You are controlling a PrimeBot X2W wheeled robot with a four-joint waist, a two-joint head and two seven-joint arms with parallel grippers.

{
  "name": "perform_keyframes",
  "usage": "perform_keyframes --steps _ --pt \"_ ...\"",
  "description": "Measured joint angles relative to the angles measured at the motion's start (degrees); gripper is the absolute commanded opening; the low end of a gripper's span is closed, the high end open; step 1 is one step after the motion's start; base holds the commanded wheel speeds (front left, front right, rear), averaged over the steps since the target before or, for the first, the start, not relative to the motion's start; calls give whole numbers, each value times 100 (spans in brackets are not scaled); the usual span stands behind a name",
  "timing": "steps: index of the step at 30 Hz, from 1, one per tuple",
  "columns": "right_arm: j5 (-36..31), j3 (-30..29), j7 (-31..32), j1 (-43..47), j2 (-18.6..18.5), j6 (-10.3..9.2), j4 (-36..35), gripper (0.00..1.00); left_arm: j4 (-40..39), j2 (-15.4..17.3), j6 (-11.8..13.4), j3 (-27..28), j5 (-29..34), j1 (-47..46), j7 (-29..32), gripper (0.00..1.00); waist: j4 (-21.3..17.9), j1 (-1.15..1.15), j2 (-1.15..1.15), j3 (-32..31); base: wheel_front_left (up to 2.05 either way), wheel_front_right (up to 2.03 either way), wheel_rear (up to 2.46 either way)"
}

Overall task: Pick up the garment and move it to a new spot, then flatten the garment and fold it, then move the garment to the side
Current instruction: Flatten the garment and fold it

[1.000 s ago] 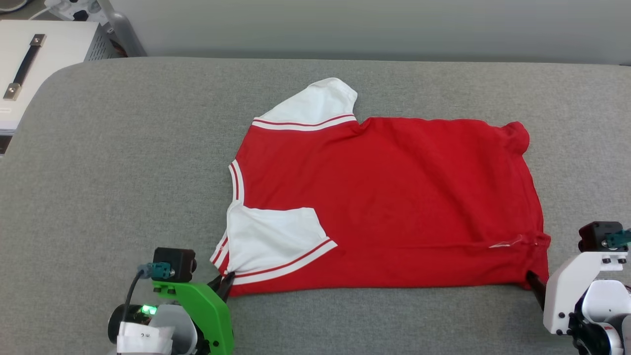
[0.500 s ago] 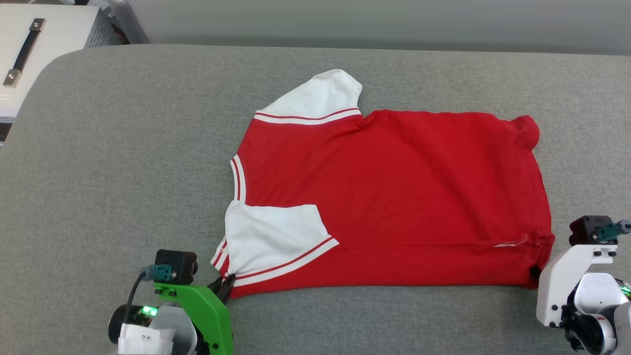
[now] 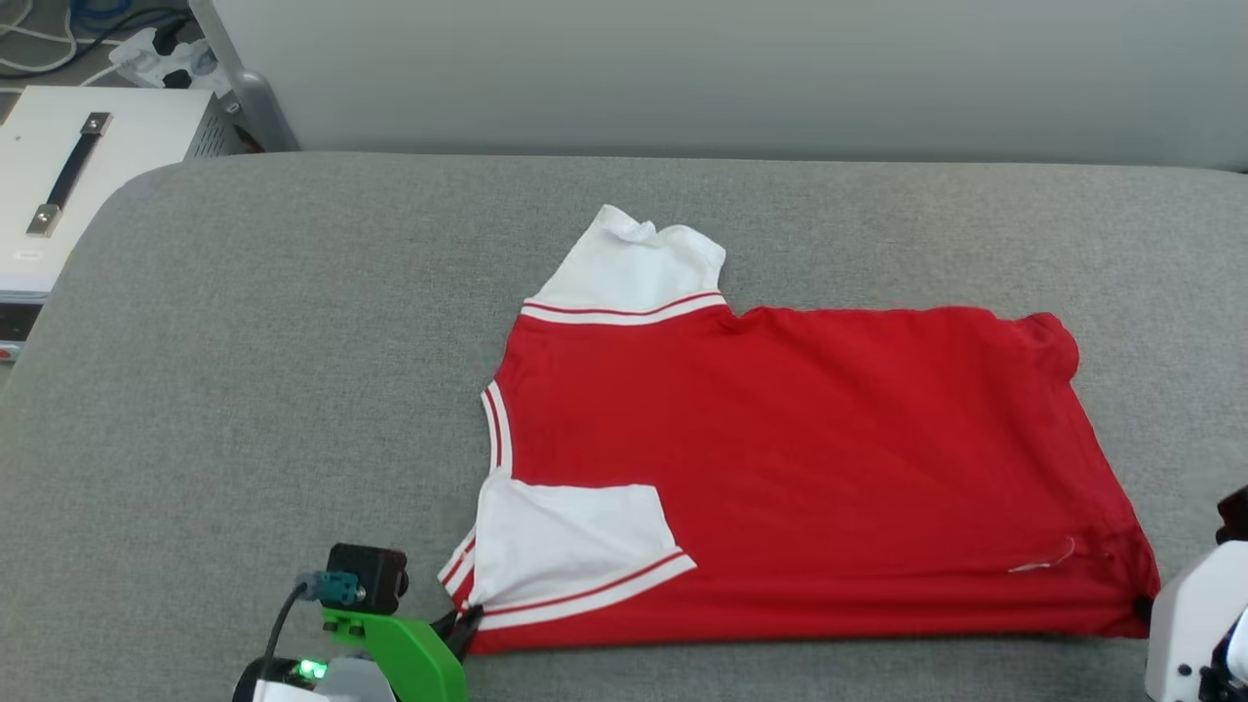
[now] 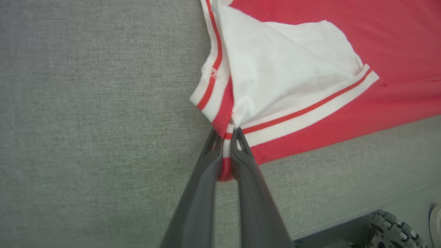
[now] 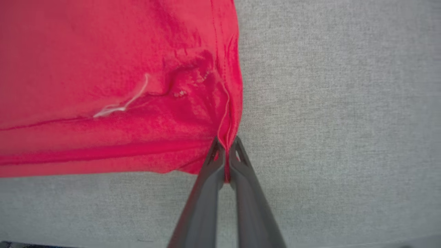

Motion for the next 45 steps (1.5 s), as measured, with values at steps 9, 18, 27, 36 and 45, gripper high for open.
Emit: perform_keyframes --steps 9,18,27,36,45 --pt "-12 -208 116 354 178 0 -221 0 53 -11 2 -119 -44 135 98 0 -38 0 0 -78 0 0 0" --pt "-7 -151 -404 341 164 0 294 0 376 -175 -77 -209 -41 119 97 0 -40 0 0 31 0 0 0" --pt "131 148 -973 170 -55 -2 583 100 486 -183 -92 -175 11 94 0 100 -72 0 0 30 0 0 0" --pt "408 342 -1257 -97 -102 -4 -256 100 -479 341 79 234 110 -255 -178 100 -288 0 0 39 0 0 0" --pt "510 679 -1380 -375 -13 -4 -1293 100 -848 612 -134 505 315 -1892 742 100 -593 0 0 389 0 0 0"
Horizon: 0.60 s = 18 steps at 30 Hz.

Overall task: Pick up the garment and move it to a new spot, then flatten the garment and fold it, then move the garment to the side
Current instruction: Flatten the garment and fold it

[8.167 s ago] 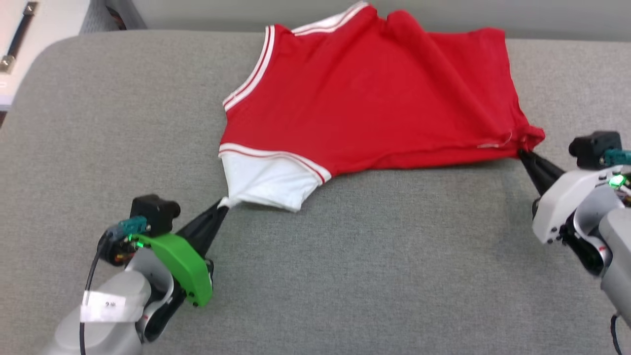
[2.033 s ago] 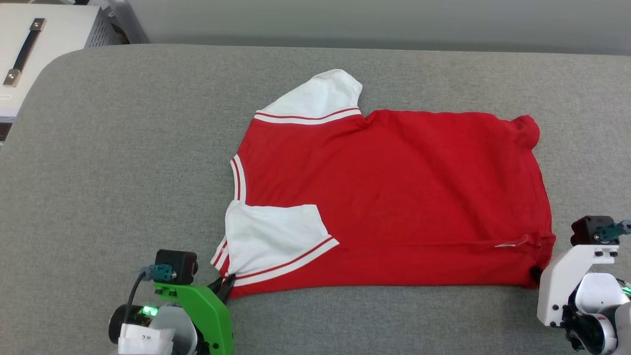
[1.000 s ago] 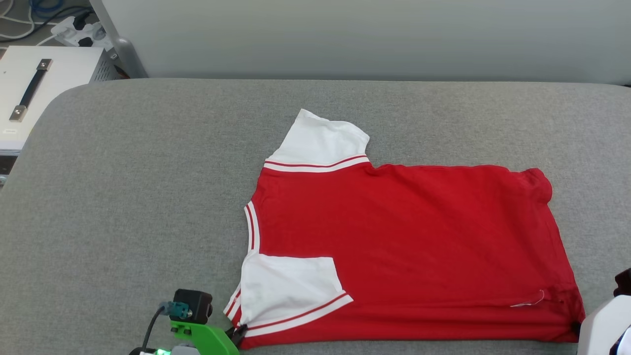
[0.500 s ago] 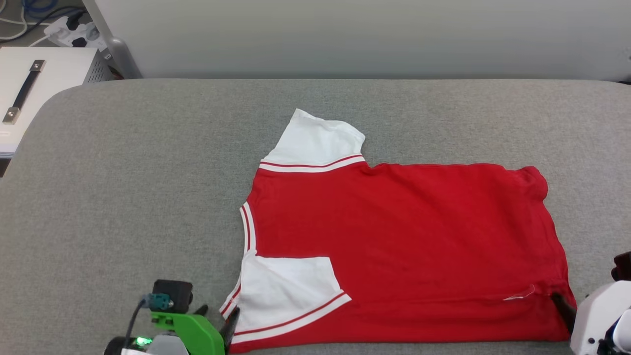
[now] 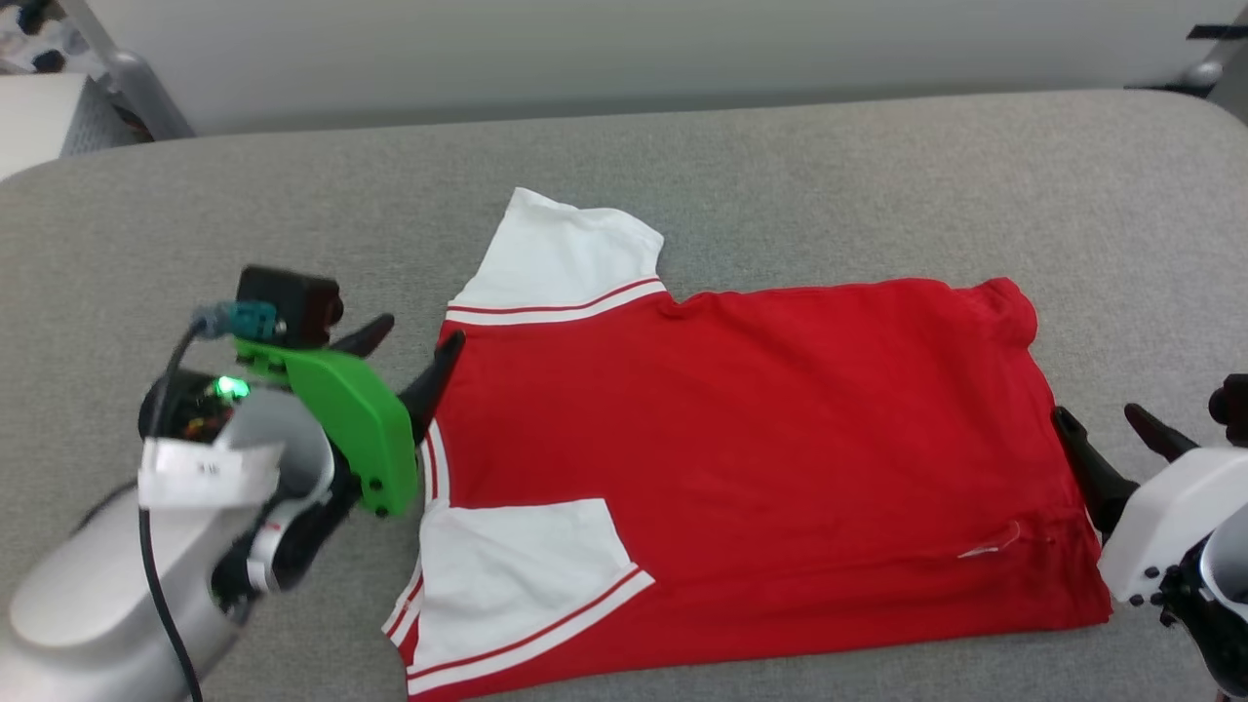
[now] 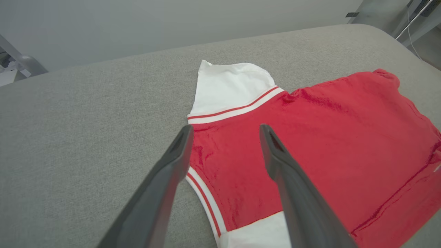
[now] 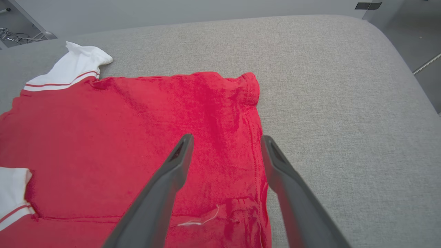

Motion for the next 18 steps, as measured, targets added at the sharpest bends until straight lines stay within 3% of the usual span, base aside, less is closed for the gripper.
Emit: perform_keyframes --steps 8,18 --pt "1 419 -414 -377 240 0 -318 100 761 -32 -634 27 -22 -1653 1187 100 -350 0 0 609 0 0 0" --pt "11 810 -958 -785 426 -1 -293 100 2557 -241 -1124 -56 -57 -2999 2147 100 -877 1 0 1354 0 0 0"
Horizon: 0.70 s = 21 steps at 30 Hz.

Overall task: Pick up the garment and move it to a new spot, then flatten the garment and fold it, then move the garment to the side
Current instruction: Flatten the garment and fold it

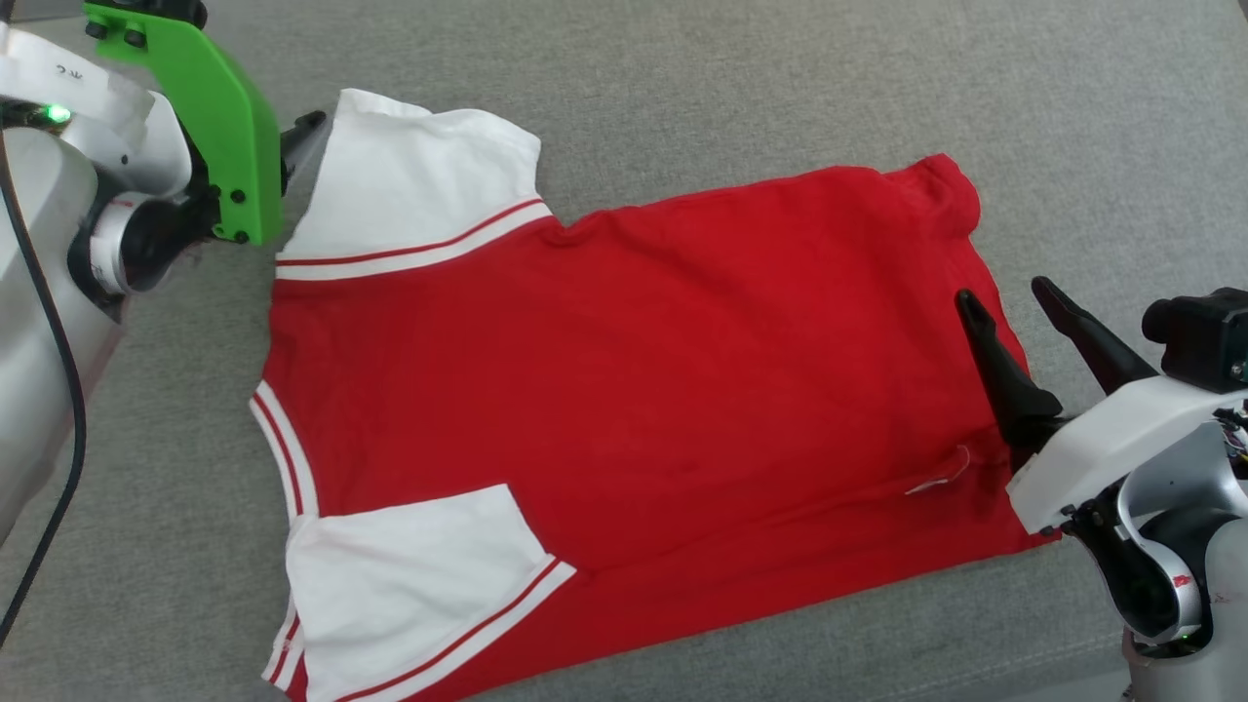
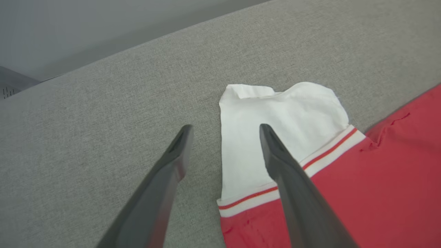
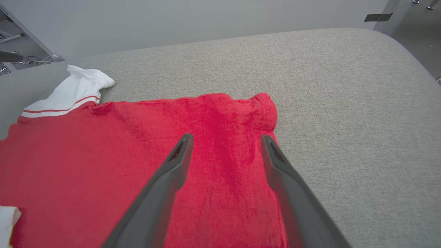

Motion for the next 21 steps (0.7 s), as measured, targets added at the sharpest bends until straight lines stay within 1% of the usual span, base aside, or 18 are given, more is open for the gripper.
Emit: perform_keyframes --steps 5,6,9,14,17,20,21 --pt "33 108 -103 -96 80 0 65 100 676 -67 -190 -143 100 -311 214 100 -254 0 0 300 0 0 0" --pt "34 118 -141 -119 88 0 107 100 888 -143 -275 -158 125 -452 210 100 -347 0 0 417 0 0 0" --pt "41 140 -175 -135 100 0 180 100 1122 -246 -360 -189 164 -627 209 100 -455 0 0 560 0 0 0" --pt "49 183 -235 -231 113 0 237 100 1530 -281 -372 -356 455 -873 220 100 -587 0 0 732 0 0 0" --pt "58 189 -243 -250 124 0 267 100 1692 -289 -382 -379 501 -991 248 100 -647 0 0 797 0 0 0" --pt "77 189 -277 -270 126 0 289 100 1856 -342 -481 -408 478 -1131 430 100 -670 0 0 863 0 0 0" --pt "77 189 -277 -275 126 0 292 100 1879 -354 -517 -394 432 -1143 480 84 -669 0 0 876 0 0 0"
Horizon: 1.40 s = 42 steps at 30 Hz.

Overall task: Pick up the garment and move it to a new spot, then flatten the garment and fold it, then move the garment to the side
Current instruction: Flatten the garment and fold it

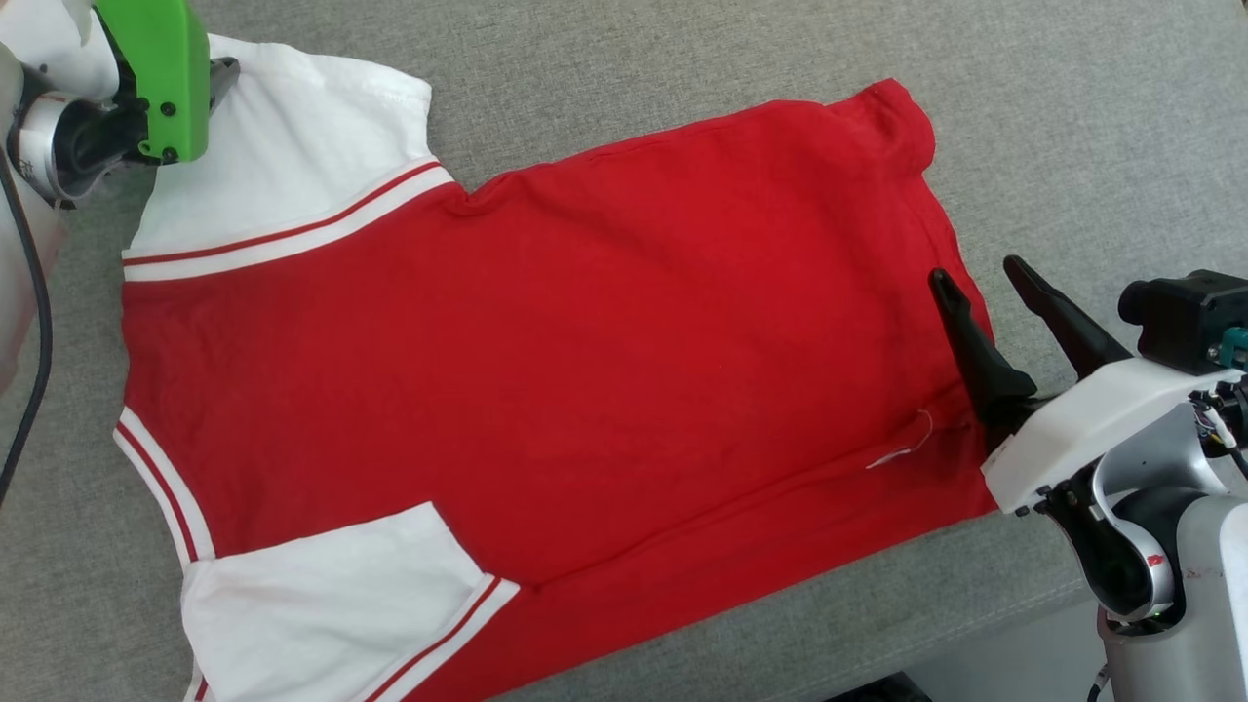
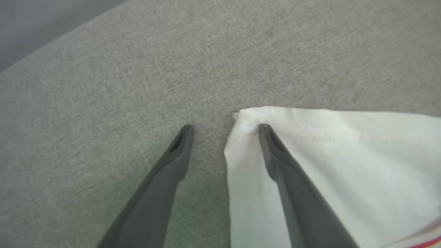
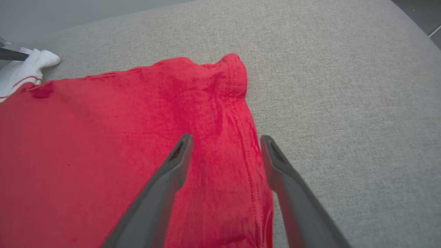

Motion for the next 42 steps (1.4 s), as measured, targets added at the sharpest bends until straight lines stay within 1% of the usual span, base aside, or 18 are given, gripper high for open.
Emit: perform_keyframes --steps 1,2,3,7,13,18,22,27,31,36,42 --pt "0 1 0 -10 0 0 5 100 22 -12 -24 12 -45 -12 52 35 2 0 0 10 0 0 0" --pt "0 2 0 -32 0 0 12 100 27 -23 -69 14 -87 -40 113 7 5 0 0 21 0 0 0" --pt "0 2 0 -51 0 0 15 100 40 -32 -100 26 -121 -59 157 0 10 0 0 31 0 0 0" --pt "-5 12 1 -70 -9 0 49 100 75 -144 -168 100 -338 -59 149 0 38 0 0 42 0 0 0" --pt "-11 -40 188 -216 -208 0 133 100 170 -274 -182 204 -412 116 -312 0 117 0 0 -132 0 0 0" --pt "78 -140 805 -371 -470 0 226 100 90 -400 -269 211 -480 276 -544 0 263 0 0 -348 0 0 0" --pt "157 -346 1596 -630 -608 0 356 100 -181 -410 -297 194 -509 302 -610 0 461 0 0 -490 0 0 0" --pt "178 -503 2541 -1188 -711 0 638 100 -799 -375 -293 166 -510 453 -649 0 762 0 0 -605 0 0 0" --pt "175 -589 2994 -1723 -808 0 1022 100 -1425 -291 -224 127 -509 543 -648 0 1015 0 0 -631 0 0 0" --pt "81 -665 3270 -2228 -925 0 1623 100 -2187 -151 -49 104 -485 653 -625 0 1297 0 0 -595 0 0 0" --pt "-78 -666 3328 -2652 -1015 0 2252 100 -2966 -20 122 92 -428 748 -623 0 1551 0 0 -475 0 0 0"
